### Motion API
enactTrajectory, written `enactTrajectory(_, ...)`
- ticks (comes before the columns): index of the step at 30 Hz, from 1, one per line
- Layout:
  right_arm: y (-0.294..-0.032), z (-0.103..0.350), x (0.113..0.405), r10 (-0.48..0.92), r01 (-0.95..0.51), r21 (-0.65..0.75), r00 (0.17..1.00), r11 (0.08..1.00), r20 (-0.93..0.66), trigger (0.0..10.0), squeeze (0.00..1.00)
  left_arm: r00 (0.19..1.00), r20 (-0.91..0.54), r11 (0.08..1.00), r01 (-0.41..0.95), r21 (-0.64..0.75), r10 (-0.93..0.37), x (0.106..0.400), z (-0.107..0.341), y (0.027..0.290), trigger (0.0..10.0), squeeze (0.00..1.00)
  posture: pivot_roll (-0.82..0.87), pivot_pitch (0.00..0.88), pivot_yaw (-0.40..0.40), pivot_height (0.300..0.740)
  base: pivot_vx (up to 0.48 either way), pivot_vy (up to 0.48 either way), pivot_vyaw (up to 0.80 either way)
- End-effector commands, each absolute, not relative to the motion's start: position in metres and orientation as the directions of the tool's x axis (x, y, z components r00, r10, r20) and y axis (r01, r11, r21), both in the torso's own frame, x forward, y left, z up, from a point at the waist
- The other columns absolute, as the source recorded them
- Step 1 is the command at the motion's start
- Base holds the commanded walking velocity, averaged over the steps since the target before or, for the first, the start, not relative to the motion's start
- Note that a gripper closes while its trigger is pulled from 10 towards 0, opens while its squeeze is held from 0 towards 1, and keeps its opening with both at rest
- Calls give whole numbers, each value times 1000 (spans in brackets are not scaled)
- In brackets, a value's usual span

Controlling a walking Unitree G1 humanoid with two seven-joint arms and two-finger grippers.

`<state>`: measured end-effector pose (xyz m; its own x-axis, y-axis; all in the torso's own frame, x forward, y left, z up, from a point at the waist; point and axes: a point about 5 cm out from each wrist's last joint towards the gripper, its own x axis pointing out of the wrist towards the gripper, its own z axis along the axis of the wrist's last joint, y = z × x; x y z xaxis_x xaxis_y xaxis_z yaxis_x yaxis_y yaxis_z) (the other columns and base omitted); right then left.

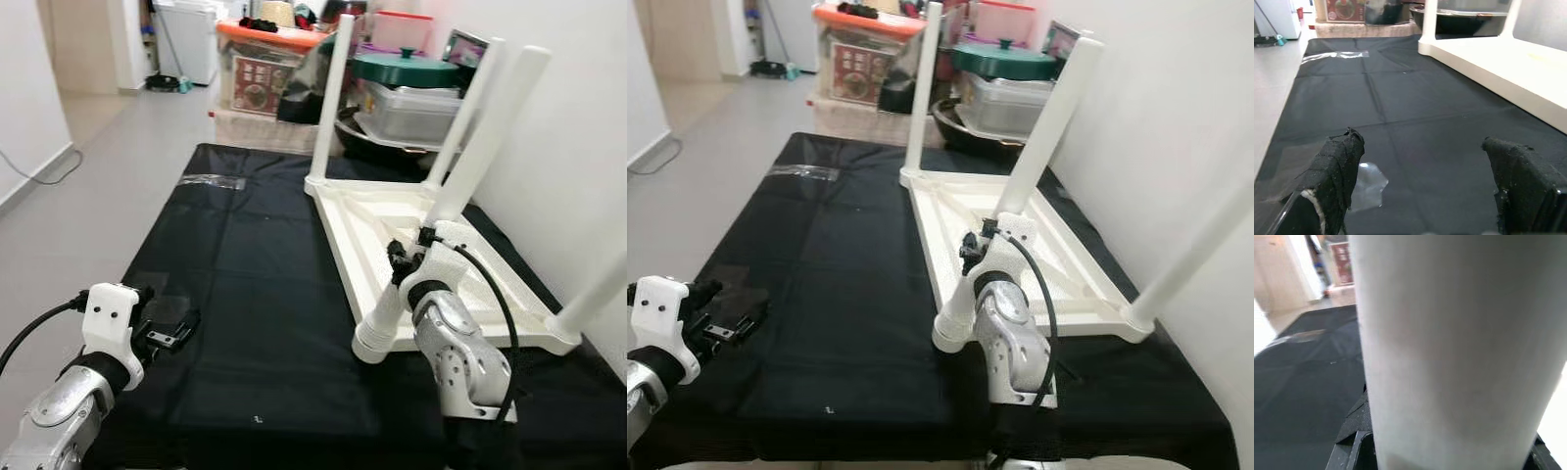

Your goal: Building children table

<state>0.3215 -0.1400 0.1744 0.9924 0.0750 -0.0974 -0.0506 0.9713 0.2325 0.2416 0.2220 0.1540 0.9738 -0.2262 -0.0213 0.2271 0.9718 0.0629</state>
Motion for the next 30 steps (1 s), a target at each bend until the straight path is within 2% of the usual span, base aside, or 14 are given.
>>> enactTrajectory(1, -127, 147, 317, 194, -139, 252, 959, 958, -207, 0, 0, 972, -20, 969, 236, 73, -235, 243, 153, 220, 10000, 0, 108, 0, -113, 740, 0, 0, 0)
enactTrajectory(2, -127, 147, 317, 194, -139, 252, 959, 958, -207, 0, 0, 972, -20, 969, 236, 73, -235, 243, 153, 220, 10000, 0, 108, 0, -113, 740, 0, 0, 0)
enactTrajectory(4, -129, 150, 317, 293, -272, 148, 944, 951, -154, 0, 0, 973, -21, 969, 233, 79, -232, 244, 153, 220, 10000, 0, 114, 0, -125, 740, 0, 0, 0)
enactTrajectory(5, -129, 150, 317, 293, -272, 148, 944, 951, -154, 0, 0, 973, -21, 969, 233, 79, -232, 244, 153, 220, 10000, 0, 114, 0, -125, 740, 0, 0, 0)
enactTrajectory(8, -138, 149, 321, 358, -357, 30, 926, 934, -119, 0, 0, 975, -23, 971, 224, 81, -223, 243, 152, 221, 10000, 0, 114, 0, -125, 740, 0, 0, 0)
enactTrajectory(11, -141, 146, 322, 382, -384, 8, 917, 923, -116, 0, 0, 975, -26, 972, 222, 79, -220, 242, 150, 221, 10000, 0, 122, 0, -134, 740, 0, 0, 0)
enactTrajectory(18, -142, 145, 321, 459, -459, 27, 884, 888, -86, 0, 0, 975, -32, 972, 221, 76, -220, 240, 148, 220, 10000, 0, 131, 0, -141, 740, 0, 0, 0)
enactTrajectory(19, -142, 146, 319, 556, -552, 77, 830, 830, -44, 0, 0, 976, -35, 973, 217, 73, -215, 240, 147, 222, 10000, 0, 140, 0, -153, 740, 0, 0, 0)
enactTrajectory(20, -142, 146, 318, 590, -585, 96, 807, 805, -27, 0, 0, 977, -36, 974, 214, 71, -212, 240, 147, 223, 10000, 0, 140, 0, -153, 740, 0, 0, 0)
enactTrajectory(22, -142, 146, 318, 590, -585, 96, 807, 805, -27, 0, 0, 977, -36, 974, 214, 71, -212, 240, 147, 223, 10000, 0, 140, 0, -153, 740, 0, 0, 0)
enactTrajectory(25, -137, 146, 314, 674, -672, 143, 737, 726, 41, 0, 0, 980, -40, 979, 198, 48, -196, 238, 145, 225, 10000, 0, 154, 0, -159, 740, 0, 0, 0)
enactTrajectory(30, -132, 143, 312, 700, -701, 153, 711, 697, 64, 0, 0, 981, -42, 980, 192, 41, -191, 237, 145, 226, 10000, 0, 157, 0, -161, 740, 0, 0, 0)
